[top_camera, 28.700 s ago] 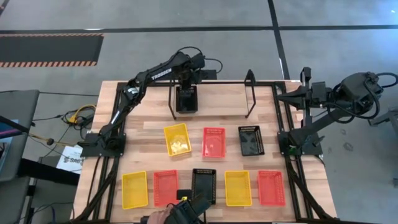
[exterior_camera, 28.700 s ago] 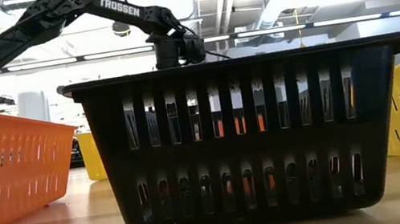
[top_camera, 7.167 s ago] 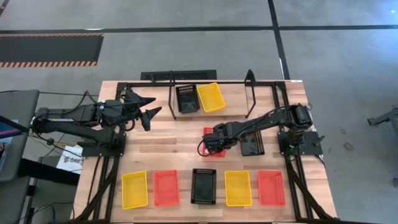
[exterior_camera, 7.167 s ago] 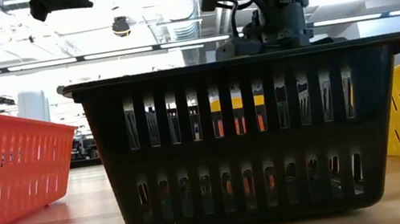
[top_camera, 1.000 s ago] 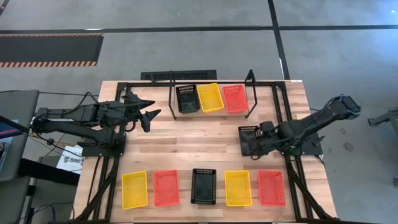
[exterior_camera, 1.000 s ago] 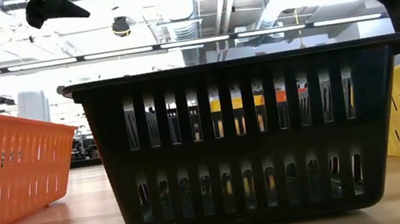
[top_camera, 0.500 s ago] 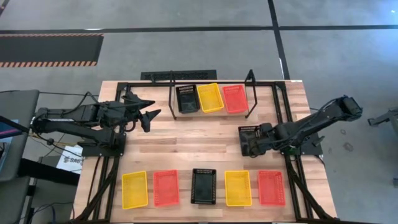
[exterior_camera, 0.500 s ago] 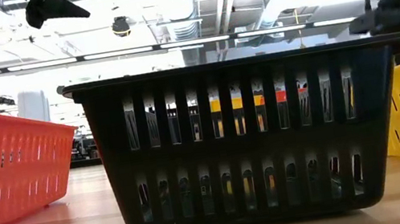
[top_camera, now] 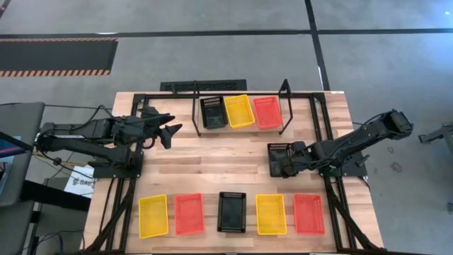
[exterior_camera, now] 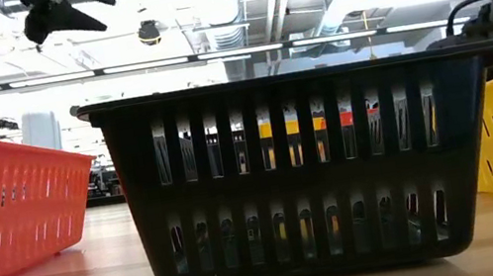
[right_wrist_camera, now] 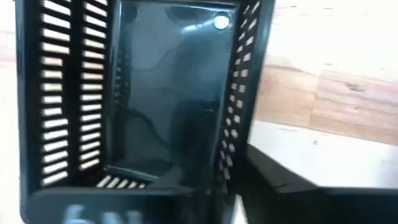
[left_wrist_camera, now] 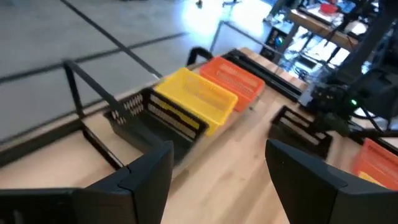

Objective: Stack baskets on shelf by color
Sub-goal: Stack the right black bin on top of the other the black bin on the shelf

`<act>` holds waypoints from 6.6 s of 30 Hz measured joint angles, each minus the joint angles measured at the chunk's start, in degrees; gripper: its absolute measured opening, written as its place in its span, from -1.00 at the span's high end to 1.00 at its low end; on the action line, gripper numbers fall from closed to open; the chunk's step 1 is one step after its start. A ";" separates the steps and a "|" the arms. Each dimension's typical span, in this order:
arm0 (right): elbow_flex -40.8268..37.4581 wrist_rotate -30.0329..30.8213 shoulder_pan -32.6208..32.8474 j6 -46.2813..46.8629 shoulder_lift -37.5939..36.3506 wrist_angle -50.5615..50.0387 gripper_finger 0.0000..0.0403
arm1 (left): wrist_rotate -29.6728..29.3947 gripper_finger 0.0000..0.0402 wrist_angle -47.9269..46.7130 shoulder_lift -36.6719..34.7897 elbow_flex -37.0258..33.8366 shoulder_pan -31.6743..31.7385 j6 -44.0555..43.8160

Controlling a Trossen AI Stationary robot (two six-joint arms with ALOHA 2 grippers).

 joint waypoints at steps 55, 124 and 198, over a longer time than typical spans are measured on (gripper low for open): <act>42.05 39.93 -8.57 -59.31 21.30 0.72 0.98 | 25.20 -0.21 56.97 37.16 -4.58 4.87 -13.54; 77.63 49.86 3.91 -61.46 9.42 -42.73 0.12 | 4.02 1.00 -11.00 17.35 21.22 9.75 -11.28; 48.23 29.37 -22.89 -74.78 -45.51 -41.42 1.00 | 18.99 1.00 -46.04 70.02 69.68 26.63 -15.88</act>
